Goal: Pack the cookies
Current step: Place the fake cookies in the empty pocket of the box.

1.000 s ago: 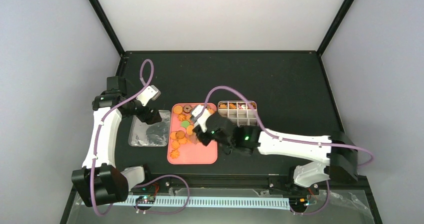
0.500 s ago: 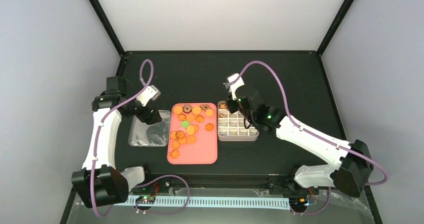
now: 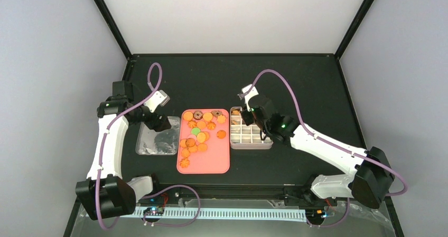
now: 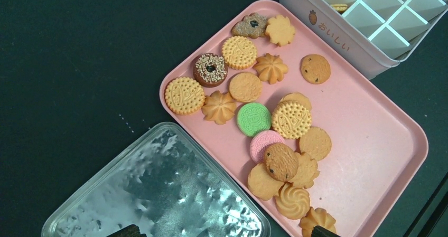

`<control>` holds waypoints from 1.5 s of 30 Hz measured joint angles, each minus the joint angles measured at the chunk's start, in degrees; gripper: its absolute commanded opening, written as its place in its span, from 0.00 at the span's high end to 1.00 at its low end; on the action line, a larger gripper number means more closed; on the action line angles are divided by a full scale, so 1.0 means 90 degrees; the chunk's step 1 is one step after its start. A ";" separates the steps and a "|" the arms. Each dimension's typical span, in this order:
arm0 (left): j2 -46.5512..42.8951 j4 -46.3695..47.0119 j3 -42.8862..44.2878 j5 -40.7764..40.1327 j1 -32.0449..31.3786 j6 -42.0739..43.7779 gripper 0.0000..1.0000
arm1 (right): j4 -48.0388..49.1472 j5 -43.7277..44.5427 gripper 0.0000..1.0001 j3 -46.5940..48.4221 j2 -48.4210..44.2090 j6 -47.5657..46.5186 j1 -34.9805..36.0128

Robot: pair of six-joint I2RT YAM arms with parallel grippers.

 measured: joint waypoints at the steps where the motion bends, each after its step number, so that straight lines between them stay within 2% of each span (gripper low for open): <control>1: 0.0000 -0.0002 0.0000 0.0002 0.0000 0.0000 0.16 | 0.0017 0.0000 0.72 -0.0007 0.0000 0.0002 0.0000; 11: 0.0002 -0.0002 -0.0002 0.0041 0.0000 0.0002 0.16 | 0.0036 -0.0068 0.65 0.0000 0.0010 0.0073 -0.0002; 17: 0.0000 -0.0002 -0.0039 0.0046 0.0000 0.0000 0.16 | -0.0053 -0.0466 0.60 0.0100 -0.0034 0.0075 -0.0005; 26: 0.0000 -0.0002 -0.0039 0.0053 0.0000 0.0002 0.16 | -0.0124 -0.0782 0.60 0.0202 -0.0121 0.0092 -0.0005; 36: 0.0000 -0.0005 -0.0041 0.0058 0.0000 0.0002 0.16 | -0.0172 -0.0624 0.63 0.0279 -0.0138 0.0070 -0.0046; 45: 0.0000 -0.0005 -0.0041 0.0095 0.0000 0.0002 0.17 | -0.0253 -0.0724 0.66 0.0277 -0.0563 -0.0005 -0.0046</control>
